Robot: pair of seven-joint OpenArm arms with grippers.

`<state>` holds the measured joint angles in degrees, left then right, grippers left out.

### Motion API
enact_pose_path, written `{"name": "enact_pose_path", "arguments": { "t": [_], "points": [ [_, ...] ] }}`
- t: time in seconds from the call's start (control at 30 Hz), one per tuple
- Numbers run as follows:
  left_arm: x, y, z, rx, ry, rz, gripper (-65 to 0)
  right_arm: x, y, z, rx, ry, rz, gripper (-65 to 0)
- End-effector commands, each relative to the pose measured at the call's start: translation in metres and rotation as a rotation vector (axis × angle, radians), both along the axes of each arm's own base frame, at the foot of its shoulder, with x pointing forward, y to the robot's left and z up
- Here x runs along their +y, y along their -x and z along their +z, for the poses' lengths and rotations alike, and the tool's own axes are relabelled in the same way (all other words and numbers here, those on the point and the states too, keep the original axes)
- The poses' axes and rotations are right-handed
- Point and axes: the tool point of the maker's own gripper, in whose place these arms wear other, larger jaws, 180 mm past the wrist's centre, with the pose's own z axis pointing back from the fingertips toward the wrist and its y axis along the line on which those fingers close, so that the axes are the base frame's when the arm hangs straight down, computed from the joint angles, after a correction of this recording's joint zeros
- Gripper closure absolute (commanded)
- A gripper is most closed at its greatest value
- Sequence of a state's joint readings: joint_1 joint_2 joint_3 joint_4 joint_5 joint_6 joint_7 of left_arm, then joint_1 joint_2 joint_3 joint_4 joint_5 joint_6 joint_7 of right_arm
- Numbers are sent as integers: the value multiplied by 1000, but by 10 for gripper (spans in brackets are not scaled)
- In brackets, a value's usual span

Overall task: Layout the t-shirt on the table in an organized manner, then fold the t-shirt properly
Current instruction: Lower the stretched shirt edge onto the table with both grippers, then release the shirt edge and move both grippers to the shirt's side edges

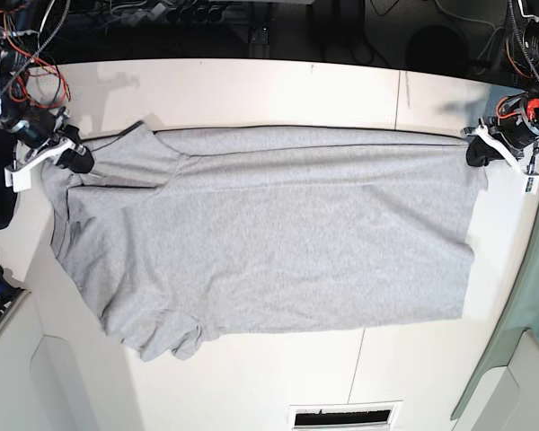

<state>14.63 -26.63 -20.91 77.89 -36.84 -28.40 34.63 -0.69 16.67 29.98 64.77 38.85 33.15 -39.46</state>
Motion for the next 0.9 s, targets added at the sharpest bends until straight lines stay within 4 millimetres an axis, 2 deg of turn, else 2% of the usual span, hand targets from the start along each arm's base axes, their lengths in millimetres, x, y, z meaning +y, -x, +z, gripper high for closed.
{"name": "enact_pose_path", "arguments": {
  "t": [0.0,0.27,0.53,0.57,0.6,0.63,0.7,0.73,0.8,0.87],
  "points": [
    [12,-3,15,-30,-51,1,0,-17,-6,16,-49,35,-9,0],
    [13,32,23,-4,-110,-25,0,-21,40,20,-8,101,49,0],
    [9,47,16,51,-106,-35,0,-22,58,13,31,105,48,0],
    [9,48,15,54,-105,-35,0,-22,59,13,33,106,48,-20],
    [9,48,15,54,-104,-35,0,-22,59,13,34,106,48,-83],
    [8,48,15,53,-102,-34,-21,-22,59,12,35,108,49,-149],
    [8,48,14,53,-99,-33,-103,-23,59,12,35,109,49,-251],
    [8,48,14,54,-100,-33,-148,-23,59,12,34,109,49,-278],
    [9,48,15,54,-101,-30,-219,-27,59,14,29,112,35,-283],
    [15,48,18,46,-108,-14,-237,-37,57,20,15,123,7,-283]
  ]
}}
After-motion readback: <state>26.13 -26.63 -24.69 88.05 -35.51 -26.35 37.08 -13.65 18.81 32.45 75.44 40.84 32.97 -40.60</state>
